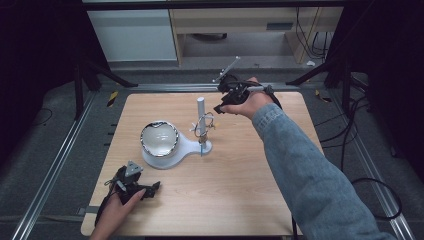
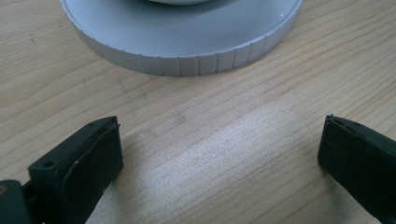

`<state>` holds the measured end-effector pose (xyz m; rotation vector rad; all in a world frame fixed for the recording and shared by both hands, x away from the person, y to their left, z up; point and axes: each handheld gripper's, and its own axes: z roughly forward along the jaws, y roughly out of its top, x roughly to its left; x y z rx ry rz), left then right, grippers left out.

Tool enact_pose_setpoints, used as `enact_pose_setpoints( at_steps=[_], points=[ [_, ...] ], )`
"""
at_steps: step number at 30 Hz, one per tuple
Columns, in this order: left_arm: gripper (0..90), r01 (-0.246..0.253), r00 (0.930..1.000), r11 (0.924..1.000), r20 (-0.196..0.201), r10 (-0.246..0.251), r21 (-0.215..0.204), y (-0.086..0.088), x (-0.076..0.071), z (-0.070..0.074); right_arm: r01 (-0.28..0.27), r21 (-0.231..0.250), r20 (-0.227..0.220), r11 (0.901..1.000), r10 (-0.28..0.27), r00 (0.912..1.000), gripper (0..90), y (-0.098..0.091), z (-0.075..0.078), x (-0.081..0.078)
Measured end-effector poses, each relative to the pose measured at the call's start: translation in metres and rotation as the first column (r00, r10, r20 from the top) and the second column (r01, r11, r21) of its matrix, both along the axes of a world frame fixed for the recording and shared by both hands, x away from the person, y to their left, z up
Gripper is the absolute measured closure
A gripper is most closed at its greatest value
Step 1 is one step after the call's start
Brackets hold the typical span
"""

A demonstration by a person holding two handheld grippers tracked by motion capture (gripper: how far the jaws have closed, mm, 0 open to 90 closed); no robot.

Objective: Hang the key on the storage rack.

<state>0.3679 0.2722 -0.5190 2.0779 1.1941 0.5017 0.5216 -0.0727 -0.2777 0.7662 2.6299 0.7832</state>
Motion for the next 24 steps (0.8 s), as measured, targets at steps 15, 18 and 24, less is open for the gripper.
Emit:
enact_pose_setpoints(
  at_steps=[15,18,24],
  points=[
    [0.0,0.000,1.0000,1.0000,0.000,0.000,0.000,0.000,0.000,0.000,0.093,-0.005,0.041,0.9956,-0.093,0.9948,10.1,-0.013,0.001,0.001],
    [0.0,0.000,1.0000,1.0000,0.000,0.000,0.000,0.000,0.000,0.000,0.099,-0.014,0.055,0.9950,-0.098,0.9936,8.3,-0.016,0.001,-0.001],
    [0.0,0.000,1.0000,1.0000,0.000,0.000,0.000,0.000,0.000,0.000,0.095,-0.039,0.058,0.9947,-0.093,0.9940,9.3,-0.024,0.004,-0.007]
  ],
)
